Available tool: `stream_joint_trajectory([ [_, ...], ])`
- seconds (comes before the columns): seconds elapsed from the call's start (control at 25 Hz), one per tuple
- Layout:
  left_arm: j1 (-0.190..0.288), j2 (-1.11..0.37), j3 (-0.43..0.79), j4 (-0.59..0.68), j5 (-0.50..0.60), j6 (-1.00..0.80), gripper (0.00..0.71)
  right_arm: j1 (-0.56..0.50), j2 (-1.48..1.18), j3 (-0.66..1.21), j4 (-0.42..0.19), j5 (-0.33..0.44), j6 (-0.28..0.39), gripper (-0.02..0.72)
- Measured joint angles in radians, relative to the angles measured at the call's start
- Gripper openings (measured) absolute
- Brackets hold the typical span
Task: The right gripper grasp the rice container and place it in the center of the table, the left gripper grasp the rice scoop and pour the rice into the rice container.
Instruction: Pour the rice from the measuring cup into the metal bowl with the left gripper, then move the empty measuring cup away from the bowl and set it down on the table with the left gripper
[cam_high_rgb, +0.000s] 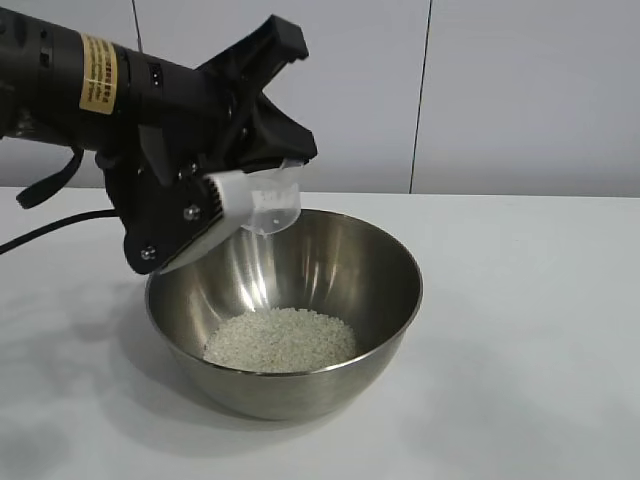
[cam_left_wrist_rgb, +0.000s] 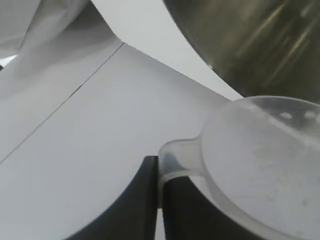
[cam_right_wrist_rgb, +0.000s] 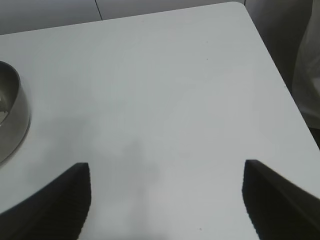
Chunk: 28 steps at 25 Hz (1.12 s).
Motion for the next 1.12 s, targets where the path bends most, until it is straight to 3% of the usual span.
stream_joint_trajectory([
  [0.16,0.0,0.0,0.0,0.0,-0.093,-0.351,0.009,0.0,0.0,0.0,0.0,0.001,0.0,0.568],
  [0.4,0.0,0.0,0.0,-0.005,-0.136,-0.904,0.009,0.0,0.0,0.0,0.0,0.001,0.0,0.568],
  [0.48,0.0,0.0,0.0,-0.056,-0.138,-1.055,0.009,0.0,0.0,0.0,0.0,0.001,0.0,0.568],
  [0.68,0.019,0.0,0.0,-0.357,-0.171,-1.336,0.009,0.0,0.0,0.0,0.0,0.001,0.0,0.568],
  [0.8,0.073,0.0,0.013,-0.483,-0.238,-1.467,0.009,0.0,0.0,0.0,0.0,0.001,0.0,0.568],
  [0.88,0.12,0.0,0.048,-0.514,-0.344,-1.535,0.009,0.0,0.0,0.0,0.0,0.001,0.0,0.568],
  [1.0,0.202,0.0,0.143,-0.543,-0.495,-1.582,0.009,0.0,0.0,0.0,0.0,0.001,0.0,0.568],
  [1.12,0.288,0.0,0.26,-0.579,-0.569,-1.596,0.009,0.0,0.0,0.0,0.0,0.001,0.0,0.568],
])
